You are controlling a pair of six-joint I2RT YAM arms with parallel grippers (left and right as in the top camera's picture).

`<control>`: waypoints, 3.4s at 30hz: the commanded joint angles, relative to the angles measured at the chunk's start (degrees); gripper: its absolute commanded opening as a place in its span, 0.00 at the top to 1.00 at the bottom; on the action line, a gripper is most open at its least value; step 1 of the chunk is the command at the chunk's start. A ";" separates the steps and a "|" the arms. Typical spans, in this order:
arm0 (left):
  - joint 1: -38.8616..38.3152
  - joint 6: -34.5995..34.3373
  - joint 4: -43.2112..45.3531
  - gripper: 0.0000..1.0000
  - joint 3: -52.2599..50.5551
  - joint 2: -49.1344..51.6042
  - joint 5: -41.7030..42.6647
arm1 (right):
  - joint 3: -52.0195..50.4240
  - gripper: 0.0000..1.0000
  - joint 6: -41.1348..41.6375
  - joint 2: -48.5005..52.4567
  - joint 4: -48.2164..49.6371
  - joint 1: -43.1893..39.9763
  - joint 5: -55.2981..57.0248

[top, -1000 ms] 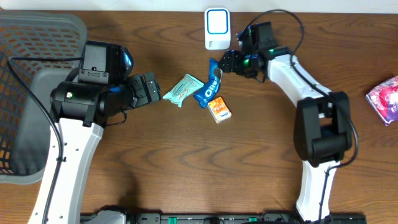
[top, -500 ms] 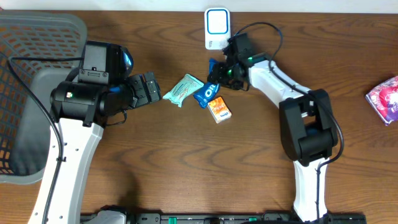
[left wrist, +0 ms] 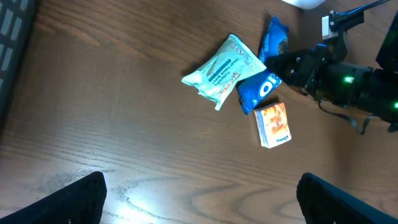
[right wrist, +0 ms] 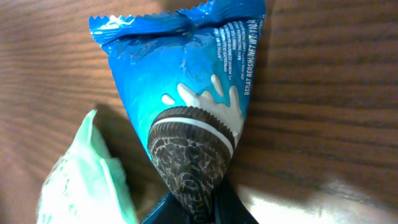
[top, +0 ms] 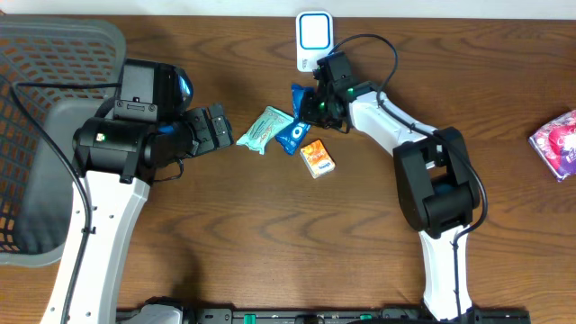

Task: Scan the item barcode
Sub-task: 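Reach the right gripper to the blue Oreo pack and grasp it, then lift the blue Oreo pack up to the white scanner, then carry the Oreo pack right and drop it beside the pink package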

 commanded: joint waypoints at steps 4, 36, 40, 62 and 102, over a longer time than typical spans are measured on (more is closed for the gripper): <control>0.20 0.74 -0.15 0.02 0.39 0.02 -0.57 | 0.35 0.99 -1.84 -1.86 3.76 -6.21 -29.18; 0.20 0.74 -0.15 0.02 0.39 0.02 -0.57 | 0.33 0.99 -8.70 -1.95 -14.91 -6.08 -69.16; 0.20 0.76 -0.15 0.02 0.39 0.02 -0.57 | 0.33 0.99 -7.50 -1.95 -15.61 -6.10 -69.16; 0.20 0.76 -0.15 0.02 0.39 0.02 -0.57 | 0.44 0.99 12.02 -6.45 8.66 -6.93 -37.40; 0.20 0.76 -0.13 0.02 0.39 0.02 -0.57 | 2.38 0.99 4.96 -13.81 17.53 -17.22 12.74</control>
